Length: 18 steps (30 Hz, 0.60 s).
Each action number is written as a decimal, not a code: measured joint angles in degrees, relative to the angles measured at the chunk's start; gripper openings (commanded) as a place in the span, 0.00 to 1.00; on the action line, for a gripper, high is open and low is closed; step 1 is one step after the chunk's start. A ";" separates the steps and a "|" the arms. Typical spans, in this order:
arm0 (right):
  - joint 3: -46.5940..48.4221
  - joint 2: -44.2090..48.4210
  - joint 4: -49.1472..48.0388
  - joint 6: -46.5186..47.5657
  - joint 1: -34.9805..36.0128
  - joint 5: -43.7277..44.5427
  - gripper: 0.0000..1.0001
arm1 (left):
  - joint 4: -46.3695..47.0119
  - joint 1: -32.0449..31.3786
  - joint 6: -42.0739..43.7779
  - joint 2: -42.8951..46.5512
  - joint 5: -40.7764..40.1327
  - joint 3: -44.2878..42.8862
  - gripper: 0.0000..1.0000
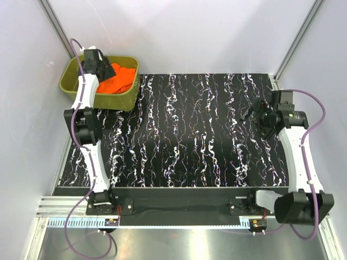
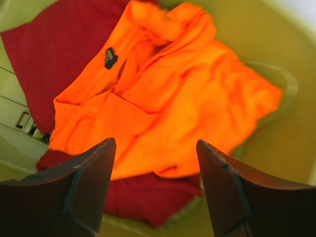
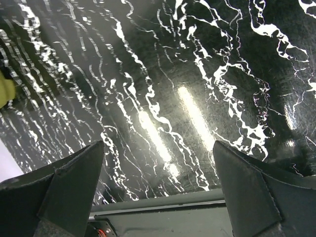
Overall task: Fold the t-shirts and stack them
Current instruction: Grab the tshirt from the pile
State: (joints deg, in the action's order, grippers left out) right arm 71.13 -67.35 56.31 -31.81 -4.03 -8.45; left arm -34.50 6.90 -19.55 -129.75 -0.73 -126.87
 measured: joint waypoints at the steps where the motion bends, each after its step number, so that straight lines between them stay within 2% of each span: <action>1: 0.00 -1.03 -0.15 -0.07 0.00 0.09 1.00 | 0.63 0.00 0.28 -1.11 -0.57 0.00 0.68; 2: 0.00 -2.10 -0.52 -0.17 0.00 0.28 1.00 | 1.14 0.00 0.37 -2.08 -1.03 0.00 0.63; 10: 0.74 -6.01 -2.32 -1.99 0.00 0.48 1.00 | 4.63 0.00 0.59 -7.72 -1.79 0.00 0.55; 11: 0.81 -6.38 -2.56 -2.16 0.00 0.48 1.00 | 4.81 0.00 0.61 -8.15 -1.88 0.00 0.52; 12: 0.85 -6.71 -2.60 -2.34 0.00 0.48 1.00 | 4.87 0.00 0.59 -8.52 -1.95 0.00 0.41; 16: 0.85 -7.89 -2.71 -2.93 0.00 0.46 0.99 | 5.62 0.00 0.42 -9.07 -2.05 -0.02 0.25; 18: 0.85 -8.35 -2.82 -3.17 0.00 0.44 1.00 | 5.70 0.00 0.15 -9.07 -2.01 -0.63 0.20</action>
State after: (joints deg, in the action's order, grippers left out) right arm 71.99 -75.70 53.49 -34.98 -4.03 -8.01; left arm -28.80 6.90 -19.40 -138.82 -2.74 -127.50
